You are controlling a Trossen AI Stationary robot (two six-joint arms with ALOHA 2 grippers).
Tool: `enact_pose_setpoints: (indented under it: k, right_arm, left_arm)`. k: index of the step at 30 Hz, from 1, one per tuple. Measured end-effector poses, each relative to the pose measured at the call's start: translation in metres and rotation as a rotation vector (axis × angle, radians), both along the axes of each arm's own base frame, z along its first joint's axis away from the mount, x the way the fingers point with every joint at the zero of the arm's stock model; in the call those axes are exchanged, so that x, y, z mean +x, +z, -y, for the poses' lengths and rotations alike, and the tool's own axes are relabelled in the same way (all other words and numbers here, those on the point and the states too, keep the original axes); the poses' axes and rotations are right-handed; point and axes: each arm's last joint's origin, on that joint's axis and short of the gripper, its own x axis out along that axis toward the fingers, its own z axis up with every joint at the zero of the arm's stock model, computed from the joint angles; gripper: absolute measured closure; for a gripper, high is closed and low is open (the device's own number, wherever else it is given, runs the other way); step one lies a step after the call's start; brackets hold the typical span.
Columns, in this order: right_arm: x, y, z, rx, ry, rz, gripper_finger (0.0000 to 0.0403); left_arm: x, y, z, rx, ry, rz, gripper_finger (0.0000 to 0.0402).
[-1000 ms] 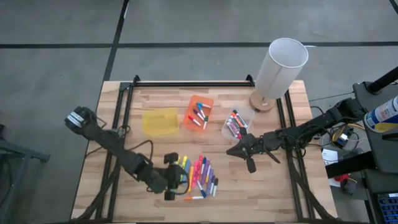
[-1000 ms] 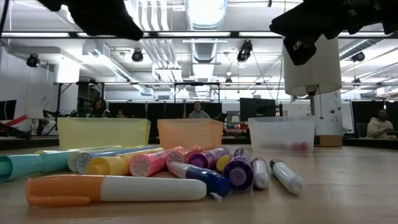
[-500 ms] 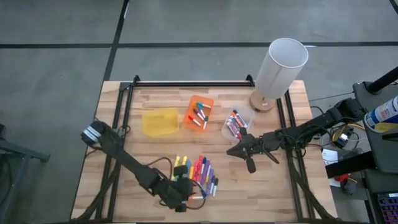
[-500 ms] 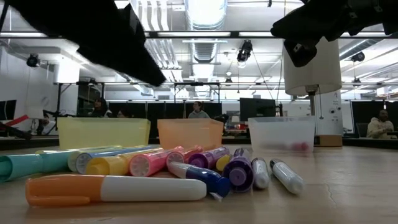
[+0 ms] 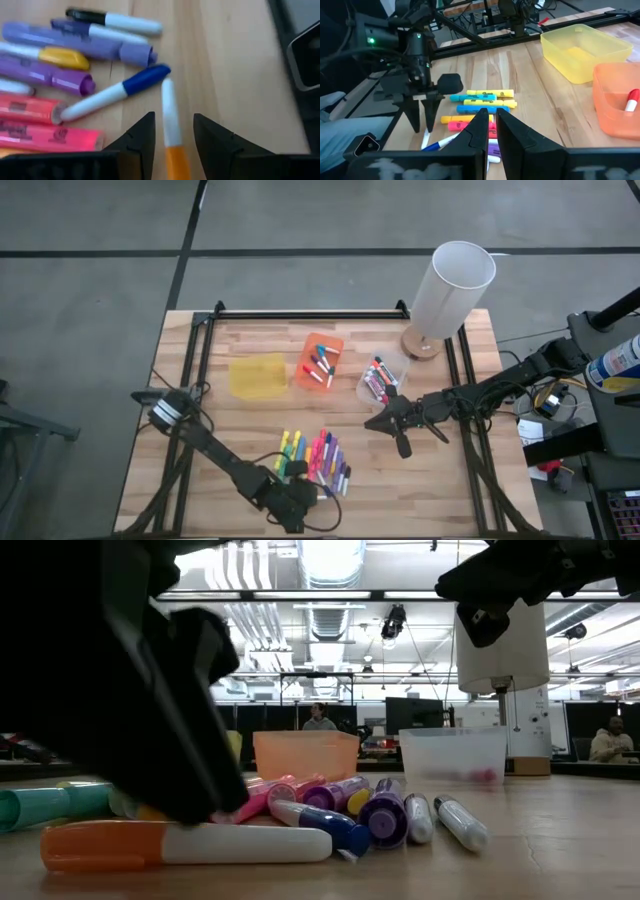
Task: Pick & Place Markers
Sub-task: Put the orange pen into the orange bin
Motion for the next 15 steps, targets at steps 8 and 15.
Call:
enact_pose_setpoints:
  k: [8, 15]
  right_arm:
    - [0.0, 0.0001, 0.0, -0.002, 0.001, 0.001, 0.0371]
    - [0.0, 0.0001, 0.0, -0.002, 0.001, 0.001, 0.0371]
  left_arm:
    - [0.0002, -0.0053, 0.0002, 0.004, 0.007, -0.015, 0.0274]
    - [-0.0027, -0.0103, -0.002, 0.01, 0.017, -0.03, 0.0274]
